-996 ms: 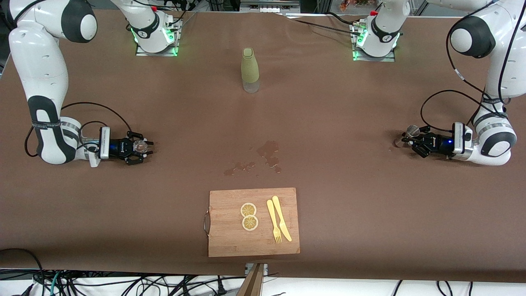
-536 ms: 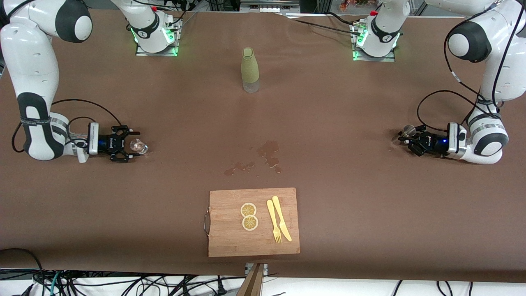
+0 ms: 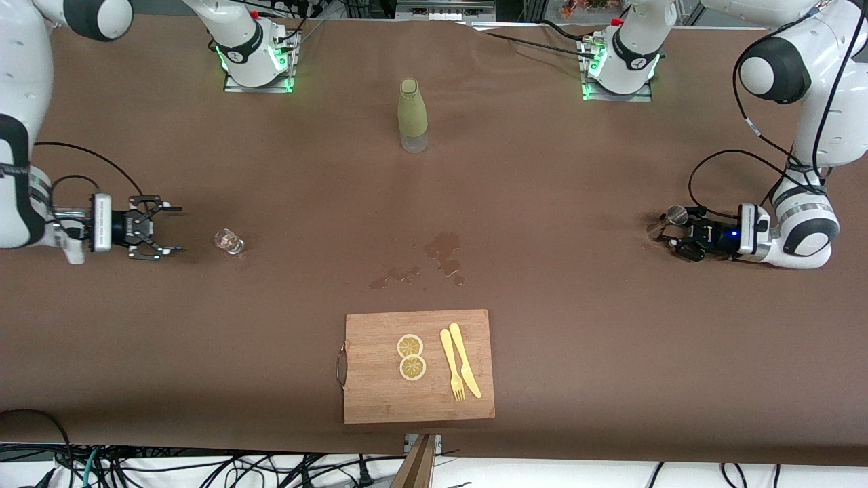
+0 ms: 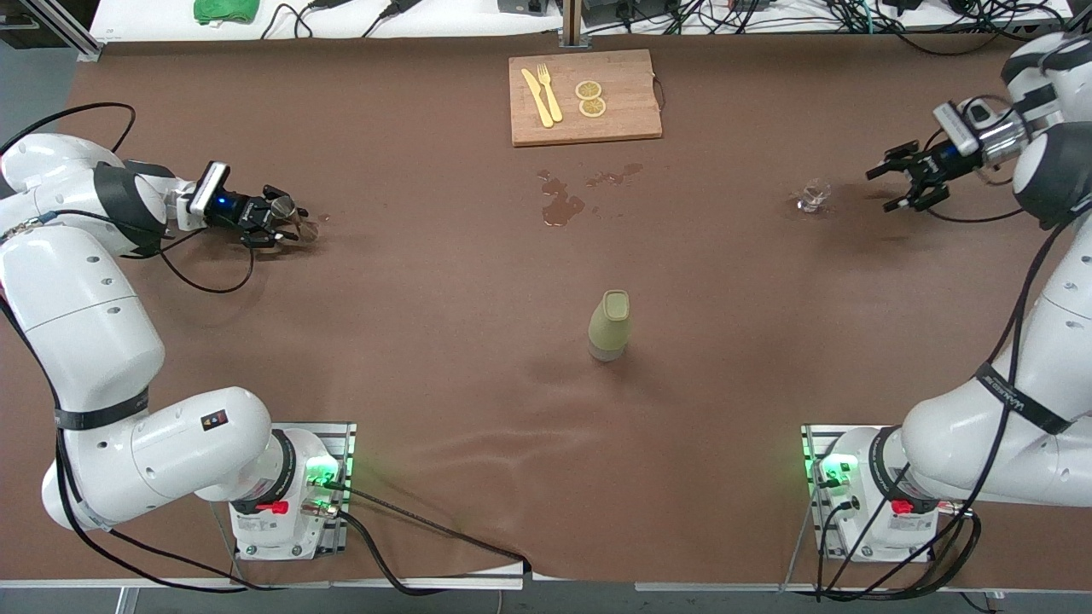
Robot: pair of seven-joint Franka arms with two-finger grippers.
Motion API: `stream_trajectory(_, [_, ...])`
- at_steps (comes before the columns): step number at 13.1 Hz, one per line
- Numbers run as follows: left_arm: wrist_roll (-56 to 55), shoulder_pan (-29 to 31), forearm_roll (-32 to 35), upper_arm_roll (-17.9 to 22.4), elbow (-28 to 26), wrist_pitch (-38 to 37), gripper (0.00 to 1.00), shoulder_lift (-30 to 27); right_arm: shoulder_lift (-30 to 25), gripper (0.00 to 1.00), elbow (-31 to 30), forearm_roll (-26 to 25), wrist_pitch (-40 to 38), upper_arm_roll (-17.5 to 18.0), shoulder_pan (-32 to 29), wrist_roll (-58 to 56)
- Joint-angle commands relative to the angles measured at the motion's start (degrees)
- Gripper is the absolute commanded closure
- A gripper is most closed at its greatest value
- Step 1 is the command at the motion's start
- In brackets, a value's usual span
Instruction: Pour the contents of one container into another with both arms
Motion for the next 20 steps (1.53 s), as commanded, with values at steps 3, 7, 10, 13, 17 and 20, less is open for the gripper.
stream_trajectory(3, [-25.28, -2.03, 2.08, 4.02, 6.73, 2.69, 0.0, -4.88, -13.32, 0.0, -2.07, -13.62, 5.28, 2.25, 1.13, 26.42])
stream_trajectory(7, [-54.89, -5.27, 11.64, 4.82, 11.12, 2.69, 0.0, -12.17, -21.59, 0.0, -2.59, -24.09, 5.9, 6.29, 2.01, 48.33])
stream_trajectory(10, [-77.91, -10.36, 16.48, 4.74, 12.1, 2.69, 0.0, -19.02, -26.86, 0.0, -2.86, -31.03, 5.29, 9.28, 2.89, 66.83])
stream_trajectory(13, [-98.67, -16.51, 20.88, 4.74, 12.02, 2.34, 0.0, -27.19, -30.56, 0.0, -3.38, -35.79, 5.29, 12.28, 3.24, 78.39])
stream_trajectory(17, [-122.6, -24.78, 26.49, 4.21, 12.1, 2.25, 0.0, -36.78, -35.4, 0.0, -3.39, -43.53, 3.35, 18.07, 3.68, 100.95])
stream_trajectory(20, [-120.72, -28.13, 35.72, 3.07, 11.67, 6.71, 0.0, -41.27, -38.03, 0.0, -3.39, -45.46, 3.44, 18.26, 5.61, 118.69])
